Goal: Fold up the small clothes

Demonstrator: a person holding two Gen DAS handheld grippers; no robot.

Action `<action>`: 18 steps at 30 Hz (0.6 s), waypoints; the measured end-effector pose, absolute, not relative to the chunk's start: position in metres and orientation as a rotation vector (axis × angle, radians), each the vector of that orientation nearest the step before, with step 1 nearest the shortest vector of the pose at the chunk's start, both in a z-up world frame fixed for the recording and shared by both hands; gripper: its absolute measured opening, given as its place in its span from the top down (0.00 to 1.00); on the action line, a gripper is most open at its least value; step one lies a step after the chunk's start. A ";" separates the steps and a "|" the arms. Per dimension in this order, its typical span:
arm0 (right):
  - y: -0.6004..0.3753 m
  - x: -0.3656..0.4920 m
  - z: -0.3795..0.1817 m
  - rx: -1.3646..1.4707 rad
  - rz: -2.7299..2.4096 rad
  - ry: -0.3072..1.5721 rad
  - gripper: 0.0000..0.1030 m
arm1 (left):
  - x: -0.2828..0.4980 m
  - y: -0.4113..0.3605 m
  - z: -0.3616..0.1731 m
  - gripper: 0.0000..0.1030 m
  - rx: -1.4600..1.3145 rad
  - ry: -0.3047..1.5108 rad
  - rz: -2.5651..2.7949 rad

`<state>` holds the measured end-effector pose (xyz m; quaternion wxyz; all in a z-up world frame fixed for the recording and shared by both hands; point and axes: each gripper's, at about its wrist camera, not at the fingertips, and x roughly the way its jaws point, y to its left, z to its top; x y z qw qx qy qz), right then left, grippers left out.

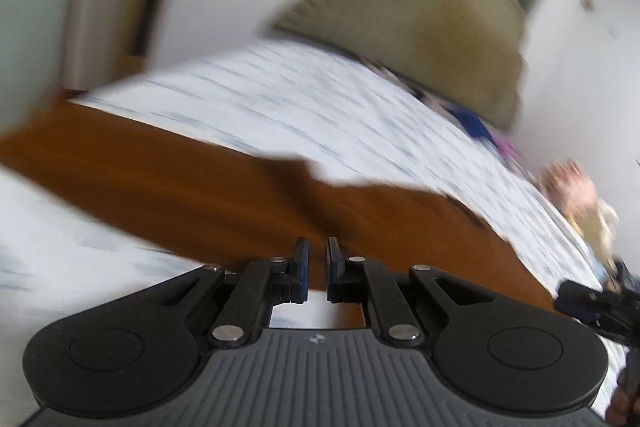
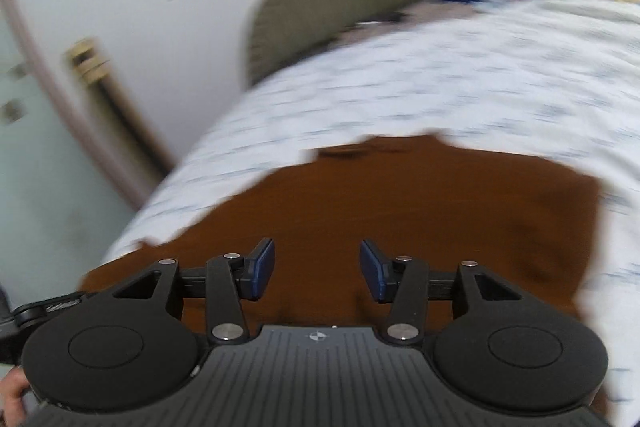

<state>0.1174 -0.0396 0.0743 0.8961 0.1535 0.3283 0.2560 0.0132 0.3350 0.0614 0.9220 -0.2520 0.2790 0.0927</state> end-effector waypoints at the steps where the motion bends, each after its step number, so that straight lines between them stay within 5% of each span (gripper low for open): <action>1: -0.023 0.115 0.077 0.311 0.575 0.682 0.50 | -0.001 0.352 0.065 0.93 -0.528 0.559 0.246; 18: 0.393 0.025 0.091 -0.356 1.108 0.644 0.51 | -0.125 0.508 0.038 0.90 -0.818 0.484 0.581</action>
